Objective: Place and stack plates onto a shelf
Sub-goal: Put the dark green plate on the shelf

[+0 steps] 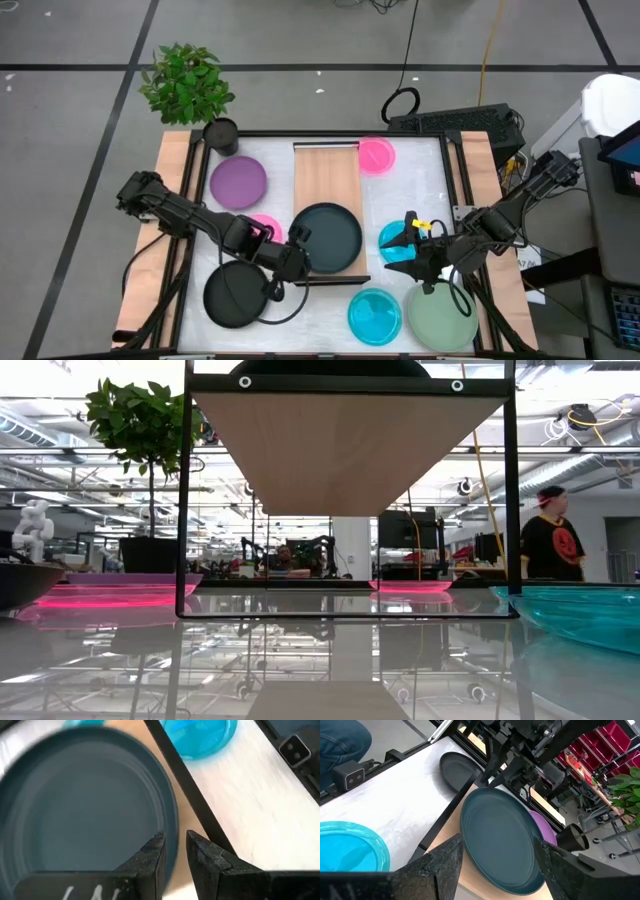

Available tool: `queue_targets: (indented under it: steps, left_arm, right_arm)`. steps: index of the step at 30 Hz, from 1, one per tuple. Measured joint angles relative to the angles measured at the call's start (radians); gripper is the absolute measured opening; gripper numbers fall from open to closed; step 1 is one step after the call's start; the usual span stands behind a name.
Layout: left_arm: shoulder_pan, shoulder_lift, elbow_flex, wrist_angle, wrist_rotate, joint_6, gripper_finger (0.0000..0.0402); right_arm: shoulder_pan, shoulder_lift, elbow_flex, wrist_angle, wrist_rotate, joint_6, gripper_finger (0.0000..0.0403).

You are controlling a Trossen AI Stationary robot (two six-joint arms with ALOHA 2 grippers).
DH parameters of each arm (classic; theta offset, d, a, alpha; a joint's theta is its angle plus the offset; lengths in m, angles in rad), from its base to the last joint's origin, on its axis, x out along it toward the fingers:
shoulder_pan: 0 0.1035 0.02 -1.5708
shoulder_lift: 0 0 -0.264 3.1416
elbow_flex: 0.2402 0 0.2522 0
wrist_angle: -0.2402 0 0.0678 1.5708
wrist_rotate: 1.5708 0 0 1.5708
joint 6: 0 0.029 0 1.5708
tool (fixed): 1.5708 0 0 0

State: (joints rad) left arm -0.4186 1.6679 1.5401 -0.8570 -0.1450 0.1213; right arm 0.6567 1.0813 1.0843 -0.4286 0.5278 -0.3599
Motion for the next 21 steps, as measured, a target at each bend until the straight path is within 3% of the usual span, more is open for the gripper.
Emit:
queue_targets:
  steps: [7,11,14,21]
  left_arm:
    - [-0.056,-0.092,0.001,-0.074,-0.168,-0.119,0.0083]
    - [-0.071,-0.111,0.001,-0.23,-0.264,-0.241,0.0083]
    - [-0.061,-0.106,-0.007,-0.333,-0.275,-0.318,0.0081]
    - [-0.021,-0.102,-0.128,-0.236,-0.268,-0.319,0.0081]
  right_arm:
    - [0.0,0.0,0.0,-0.001,0.0,0.005,0.0223]
    - [0.0,0.0,0.0,-0.001,0.0,0.023,0.0223]
    - [0.0,0.0,0.0,-0.001,0.0,0.042,0.0223]
    - [0.0,0.0,0.0,-0.001,0.0,0.06,0.0223]
